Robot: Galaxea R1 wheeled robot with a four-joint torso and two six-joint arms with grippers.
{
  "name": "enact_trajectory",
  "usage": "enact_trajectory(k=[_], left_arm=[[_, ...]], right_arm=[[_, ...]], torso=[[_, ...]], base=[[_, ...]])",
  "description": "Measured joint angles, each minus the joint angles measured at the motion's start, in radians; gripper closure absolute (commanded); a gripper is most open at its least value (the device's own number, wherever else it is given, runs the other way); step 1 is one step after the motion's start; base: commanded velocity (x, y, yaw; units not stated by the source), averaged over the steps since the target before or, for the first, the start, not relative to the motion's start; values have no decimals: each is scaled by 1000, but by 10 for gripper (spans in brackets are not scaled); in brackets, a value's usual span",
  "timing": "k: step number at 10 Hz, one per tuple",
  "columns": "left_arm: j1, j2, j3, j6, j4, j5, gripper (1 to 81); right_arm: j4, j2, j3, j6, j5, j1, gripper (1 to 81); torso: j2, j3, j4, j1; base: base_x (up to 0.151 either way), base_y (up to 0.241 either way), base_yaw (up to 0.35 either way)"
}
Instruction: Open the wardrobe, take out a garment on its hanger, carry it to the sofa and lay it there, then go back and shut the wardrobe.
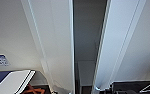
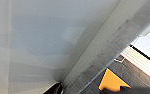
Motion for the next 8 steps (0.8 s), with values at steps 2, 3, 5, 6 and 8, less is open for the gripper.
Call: enact_trajectory(k=[2,3,5,6,8], left_arm=[[6,-44,46,0,7,16,10],[14,-65,65,0,11,20,10],[26,-80,80,0,34,16,10],[32,-85,84,1,48,11,10],[54,-99,89,8,75,-15,10]], right_arm=[[-1,-10,8,3,-2,-4,10],[-1,-18,13,3,-1,-8,10],[-1,-36,24,6,-1,-16,10],[-1,-44,31,6,-1,-20,10],[-1,-56,35,7,-3,-24,10]], torso=[[0,0,0,0],[0,0,0,0],[0,0,0,0],[0,0,0,0],[0,0,0,0]], base=[[0,0,0],[0,0,0],[0,0,0],[0,0,0],[0,0,0]])
